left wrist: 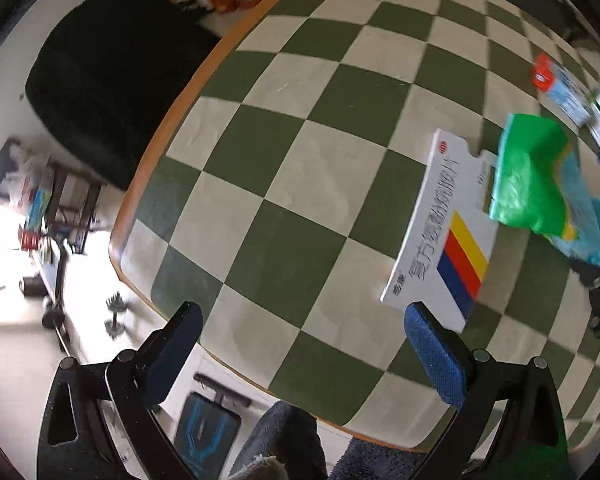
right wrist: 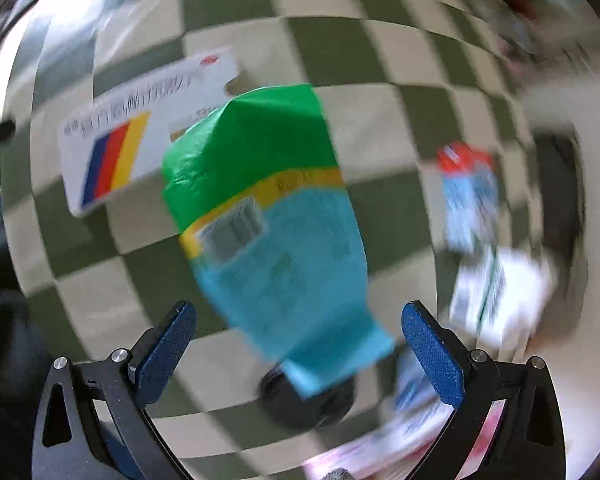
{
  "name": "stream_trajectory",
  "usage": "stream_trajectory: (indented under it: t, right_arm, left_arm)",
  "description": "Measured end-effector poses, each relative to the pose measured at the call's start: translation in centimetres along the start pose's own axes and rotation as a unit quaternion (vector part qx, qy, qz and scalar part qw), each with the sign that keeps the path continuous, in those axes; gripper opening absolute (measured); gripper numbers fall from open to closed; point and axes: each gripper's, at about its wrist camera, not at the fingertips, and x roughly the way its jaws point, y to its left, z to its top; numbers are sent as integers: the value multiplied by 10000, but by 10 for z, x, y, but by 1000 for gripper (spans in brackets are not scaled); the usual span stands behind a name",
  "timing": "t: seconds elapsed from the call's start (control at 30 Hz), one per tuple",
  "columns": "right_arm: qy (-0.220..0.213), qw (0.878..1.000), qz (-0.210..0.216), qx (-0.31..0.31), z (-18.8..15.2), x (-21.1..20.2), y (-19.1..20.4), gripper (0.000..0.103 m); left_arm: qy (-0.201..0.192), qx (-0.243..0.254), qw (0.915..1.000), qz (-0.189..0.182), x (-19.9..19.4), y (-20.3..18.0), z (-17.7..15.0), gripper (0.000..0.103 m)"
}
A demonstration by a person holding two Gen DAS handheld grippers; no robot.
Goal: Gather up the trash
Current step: 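Grasp the medicine box with the left tool while the right tool grasps the green-blue snack bag, then carry the box and snack bag over the trash bin and release both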
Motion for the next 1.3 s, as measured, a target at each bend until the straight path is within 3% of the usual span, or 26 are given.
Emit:
stream_trajectory:
  t: [0.1, 0.23, 0.3, 0.4, 0.43, 0.5, 0.63, 0.67, 0.73, 0.8, 0.83, 1.1, 1.3]
  right_arm:
    - [99, 9974, 140, -705, 18, 24, 7, 103]
    - [184, 9954, 448, -831, 35, 42, 5, 103]
    - [110, 9955, 836, -435, 38, 41, -10, 86]
    - [58, 9928, 895, 798, 30, 41, -51, 84]
    - [111, 9864, 980, 1313, 23, 42, -68, 84]
    - [193, 9627, 1330, 2349, 4, 46, -98, 84]
    - [213, 9292, 1402, 3413, -28, 47, -128, 84]
    - [267, 9143, 1551, 3733, -39, 51, -135, 84]
    - [356, 8958, 1745, 4073, -53, 58, -141, 84]
    - [425, 8775, 1942, 4363, -66, 65, -140, 84]
    - [412, 8742, 1974, 4418, -70, 66, -140, 84]
    - [74, 8516, 1817, 4916, -97, 55, -108, 82]
    - [-415, 8170, 1635, 5514, -141, 22, -74, 81]
  left_arm:
    - [66, -61, 9999, 52, 3, -4, 8, 103]
    - [103, -57, 9999, -57, 6, -13, 22, 103]
    - [107, -26, 9998, -138, 6, -19, 28, 103]
    - [114, 139, 9993, -339, 7, -34, 36, 103]
    - [151, 246, 9987, -416, 9, -41, 39, 103]
    - [301, 544, 9964, -584, 15, -59, 43, 103]
    - [571, 1124, 9901, -614, 33, -94, 47, 102]
    - [605, 1191, 9894, -563, 37, -98, 48, 101]
    - [592, 1276, 9888, -504, 41, -103, 50, 95]
    - [540, 1235, 9886, -677, 38, -102, 51, 83]
    - [581, 1219, 9876, -795, 37, -102, 50, 71]
    - [85, 1430, 9876, -646, 1, -98, 32, 71]
    - [-668, 1277, 9877, -601, -62, -69, 15, 70]
